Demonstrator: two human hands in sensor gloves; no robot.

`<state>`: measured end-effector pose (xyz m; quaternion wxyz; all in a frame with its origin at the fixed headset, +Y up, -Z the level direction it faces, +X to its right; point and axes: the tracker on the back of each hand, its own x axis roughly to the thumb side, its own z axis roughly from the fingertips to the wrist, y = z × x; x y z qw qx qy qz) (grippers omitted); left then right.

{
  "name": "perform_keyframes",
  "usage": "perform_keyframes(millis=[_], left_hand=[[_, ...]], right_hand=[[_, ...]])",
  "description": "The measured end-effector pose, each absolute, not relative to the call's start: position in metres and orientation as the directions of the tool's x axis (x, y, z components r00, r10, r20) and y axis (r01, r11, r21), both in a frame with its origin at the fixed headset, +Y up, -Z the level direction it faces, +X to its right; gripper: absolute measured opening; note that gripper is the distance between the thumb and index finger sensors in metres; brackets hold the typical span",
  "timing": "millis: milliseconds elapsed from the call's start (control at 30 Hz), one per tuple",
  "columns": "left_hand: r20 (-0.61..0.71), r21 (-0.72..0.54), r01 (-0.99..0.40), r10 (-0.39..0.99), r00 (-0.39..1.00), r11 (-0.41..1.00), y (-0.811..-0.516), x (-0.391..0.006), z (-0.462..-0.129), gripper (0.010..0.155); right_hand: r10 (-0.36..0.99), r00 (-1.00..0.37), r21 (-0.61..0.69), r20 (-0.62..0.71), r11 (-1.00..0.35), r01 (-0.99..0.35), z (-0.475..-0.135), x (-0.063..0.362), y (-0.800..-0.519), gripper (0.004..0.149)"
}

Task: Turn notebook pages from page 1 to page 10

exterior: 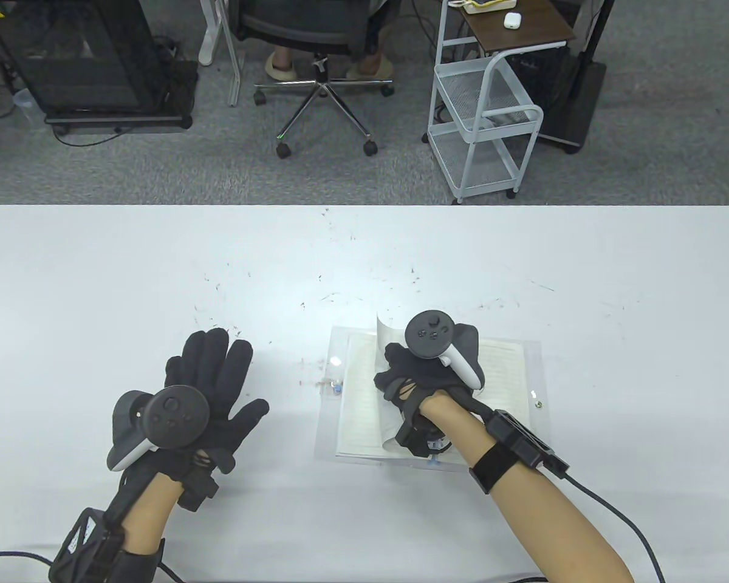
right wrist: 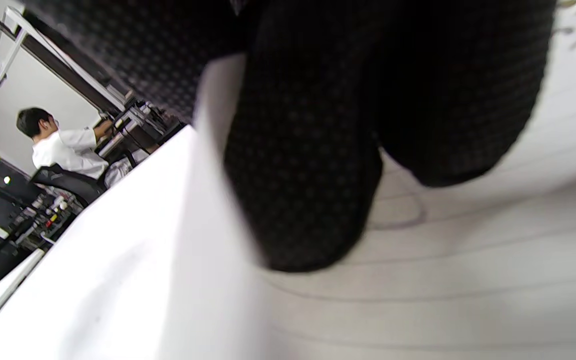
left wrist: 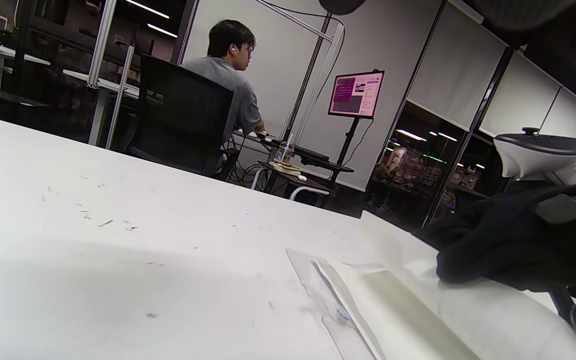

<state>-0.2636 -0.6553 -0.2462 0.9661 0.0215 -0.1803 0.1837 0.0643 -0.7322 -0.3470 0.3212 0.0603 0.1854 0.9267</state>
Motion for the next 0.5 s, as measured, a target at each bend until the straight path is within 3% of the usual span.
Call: perform_keyframes(millis=[233, 500], left_hand=[[0.355, -0.029, -0.36, 0.347, 0.868, 0.932, -0.655, -0.263, -0.246, 0.086], [0.352, -0.029, -0.36, 0.347, 0.869, 0.932, -0.655, -0.263, -0.246, 0.086]], right_hand=[[0.58, -0.815, 0.424, 0.0, -0.738, -0.525, -0.348, 0.053, -0.746, 0.065], [0.627, -0.779, 0.42, -0.014, -0.703, -0.574, -0.344, 0.064, -0.742, 0.068]])
